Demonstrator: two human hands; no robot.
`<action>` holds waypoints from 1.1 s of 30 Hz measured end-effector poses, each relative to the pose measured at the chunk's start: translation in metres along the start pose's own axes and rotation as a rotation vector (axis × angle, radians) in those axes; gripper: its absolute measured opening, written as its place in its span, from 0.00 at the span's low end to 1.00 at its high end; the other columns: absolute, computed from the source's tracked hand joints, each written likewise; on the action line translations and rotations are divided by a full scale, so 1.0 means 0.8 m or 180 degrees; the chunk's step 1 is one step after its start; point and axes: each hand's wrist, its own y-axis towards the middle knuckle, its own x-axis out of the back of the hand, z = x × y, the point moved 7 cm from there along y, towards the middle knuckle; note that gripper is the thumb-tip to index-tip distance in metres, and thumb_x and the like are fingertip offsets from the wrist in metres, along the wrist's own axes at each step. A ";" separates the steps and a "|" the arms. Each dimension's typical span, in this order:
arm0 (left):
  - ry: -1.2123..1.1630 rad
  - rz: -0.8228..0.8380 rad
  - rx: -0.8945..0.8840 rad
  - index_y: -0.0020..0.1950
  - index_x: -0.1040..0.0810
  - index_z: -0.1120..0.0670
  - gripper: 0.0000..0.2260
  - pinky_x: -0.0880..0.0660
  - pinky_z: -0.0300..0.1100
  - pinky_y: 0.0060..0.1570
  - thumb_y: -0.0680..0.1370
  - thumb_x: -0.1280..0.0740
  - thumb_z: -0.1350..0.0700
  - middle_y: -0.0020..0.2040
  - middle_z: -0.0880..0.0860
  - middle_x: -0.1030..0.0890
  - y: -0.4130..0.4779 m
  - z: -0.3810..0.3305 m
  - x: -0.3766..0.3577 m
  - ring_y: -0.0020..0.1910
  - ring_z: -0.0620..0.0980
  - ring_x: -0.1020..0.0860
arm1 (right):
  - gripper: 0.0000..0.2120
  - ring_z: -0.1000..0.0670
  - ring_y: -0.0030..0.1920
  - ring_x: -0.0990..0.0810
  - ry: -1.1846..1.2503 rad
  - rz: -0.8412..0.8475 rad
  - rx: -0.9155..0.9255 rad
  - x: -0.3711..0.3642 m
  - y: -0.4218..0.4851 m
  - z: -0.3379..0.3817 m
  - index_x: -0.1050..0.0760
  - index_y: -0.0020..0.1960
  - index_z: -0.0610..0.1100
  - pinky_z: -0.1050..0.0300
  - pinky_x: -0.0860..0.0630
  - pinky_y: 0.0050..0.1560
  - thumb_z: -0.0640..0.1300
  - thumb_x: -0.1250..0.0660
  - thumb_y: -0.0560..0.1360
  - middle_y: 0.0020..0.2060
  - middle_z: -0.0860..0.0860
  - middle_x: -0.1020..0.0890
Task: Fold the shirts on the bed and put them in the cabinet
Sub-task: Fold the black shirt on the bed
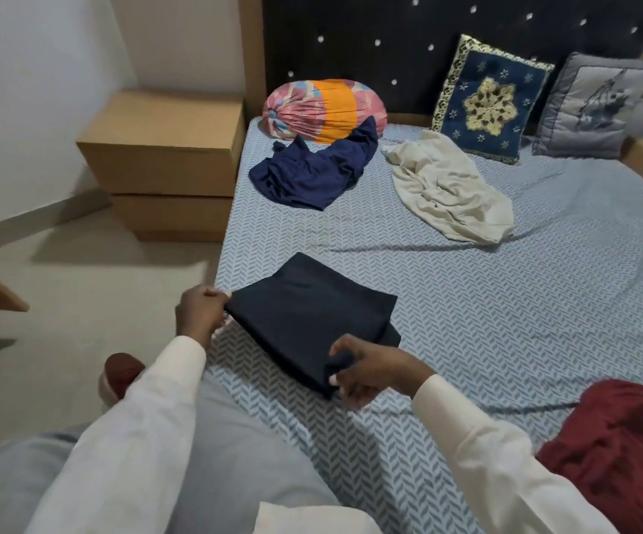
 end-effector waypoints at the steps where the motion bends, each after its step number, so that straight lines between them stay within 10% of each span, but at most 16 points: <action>1: 0.0496 -0.0285 -0.0171 0.41 0.20 0.53 0.02 0.20 0.50 0.47 0.73 0.31 0.55 0.44 0.56 0.16 -0.002 -0.007 0.021 0.42 0.58 0.19 | 0.15 0.49 0.30 0.19 -0.0080 0.0134 0.0073 -0.006 0.004 0.011 0.31 0.59 0.48 0.58 0.22 0.30 0.38 0.31 0.76 0.37 0.44 0.18; 4: 0.1243 -0.0462 -0.0639 0.46 0.20 0.52 0.04 0.27 0.43 0.48 0.74 0.34 0.58 0.49 0.54 0.17 -0.041 -0.026 0.028 0.51 0.59 0.21 | 0.08 0.52 0.33 0.21 -0.0951 -0.0688 0.0759 0.047 0.033 0.038 0.22 0.51 0.45 0.59 0.24 0.35 0.36 0.33 0.74 0.37 0.50 0.19; 7: 0.1424 0.0528 -0.0987 0.46 0.22 0.51 0.08 0.25 0.42 0.48 0.71 0.26 0.53 0.43 0.52 0.18 -0.100 -0.016 -0.042 0.46 0.53 0.19 | 0.13 0.46 0.49 0.22 -0.2380 -0.1290 0.1309 0.104 0.052 0.043 0.20 0.44 0.54 0.52 0.27 0.52 0.40 0.39 0.67 0.45 0.52 0.18; 12: 0.2994 0.1434 -0.1745 0.64 0.33 0.55 0.30 0.28 0.47 0.57 0.68 0.28 0.42 0.58 0.55 0.29 -0.203 0.015 -0.166 0.57 0.56 0.26 | 0.28 0.45 0.70 0.39 -0.3233 -0.1213 0.0589 0.173 0.073 -0.019 0.27 0.65 0.63 0.42 0.34 0.67 0.37 0.39 0.73 0.72 0.53 0.34; 22: 0.4039 0.0646 -0.2022 0.61 0.32 0.55 0.19 0.27 0.45 0.40 0.74 0.31 0.52 0.53 0.58 0.27 -0.216 0.036 -0.210 0.49 0.57 0.25 | 0.21 0.43 0.59 0.26 -0.3166 -0.1792 0.1064 0.171 0.092 -0.020 0.25 0.62 0.58 0.49 0.29 0.58 0.43 0.41 0.72 0.60 0.51 0.23; 28: 0.3794 0.0490 -0.2494 0.36 0.21 0.55 0.20 0.35 0.36 0.18 0.48 0.19 0.60 0.31 0.55 0.26 -0.208 0.030 -0.210 0.24 0.54 0.27 | 0.16 0.43 0.59 0.28 -0.2902 -0.1735 0.0950 0.170 0.094 -0.009 0.25 0.58 0.54 0.49 0.29 0.58 0.40 0.40 0.74 0.56 0.50 0.25; 33: 0.3111 0.0398 -0.2937 0.45 0.25 0.52 0.16 0.25 0.45 0.33 0.61 0.24 0.53 0.42 0.51 0.24 -0.214 -0.028 -0.140 0.40 0.54 0.24 | 0.15 0.43 0.69 0.32 -0.2017 -0.2090 0.1619 0.186 0.057 0.012 0.23 0.52 0.52 0.51 0.36 0.68 0.39 0.38 0.69 0.63 0.47 0.26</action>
